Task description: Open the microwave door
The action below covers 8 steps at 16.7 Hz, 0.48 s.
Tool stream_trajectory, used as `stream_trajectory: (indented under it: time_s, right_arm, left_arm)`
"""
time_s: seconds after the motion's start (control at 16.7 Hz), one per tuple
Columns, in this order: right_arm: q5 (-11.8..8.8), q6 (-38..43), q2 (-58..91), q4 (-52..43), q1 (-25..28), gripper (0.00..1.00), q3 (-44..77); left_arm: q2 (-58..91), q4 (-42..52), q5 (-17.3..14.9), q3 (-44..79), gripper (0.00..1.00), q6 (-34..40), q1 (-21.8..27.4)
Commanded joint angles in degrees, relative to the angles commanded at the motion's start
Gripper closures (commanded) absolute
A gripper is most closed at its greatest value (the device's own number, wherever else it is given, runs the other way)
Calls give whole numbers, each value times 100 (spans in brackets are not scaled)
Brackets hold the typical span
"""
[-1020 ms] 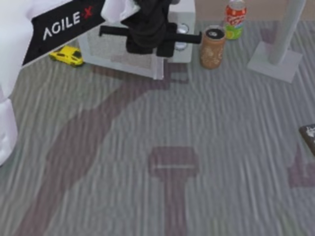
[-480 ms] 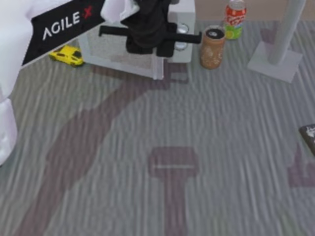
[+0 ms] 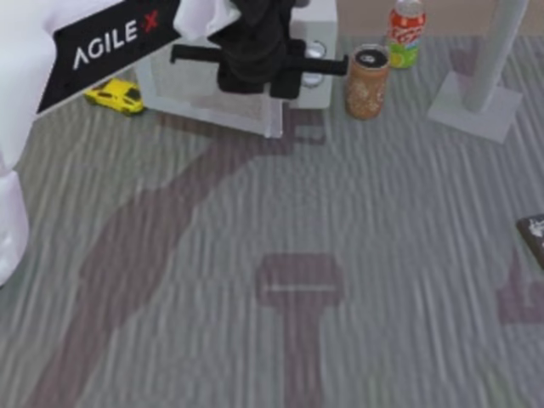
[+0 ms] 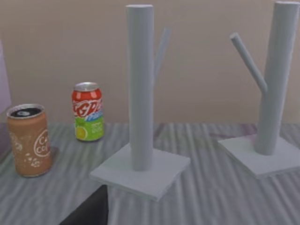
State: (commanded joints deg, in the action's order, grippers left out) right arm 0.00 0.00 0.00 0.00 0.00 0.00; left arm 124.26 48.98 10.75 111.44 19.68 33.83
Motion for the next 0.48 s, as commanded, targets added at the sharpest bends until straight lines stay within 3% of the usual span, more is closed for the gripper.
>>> stream_trajectory:
  time_s: [0.48]
  right_arm:
    - [0,0,0,0,0,0,0]
  left_arm:
    - [-579,-418,-309,-862,100,-647,-147]
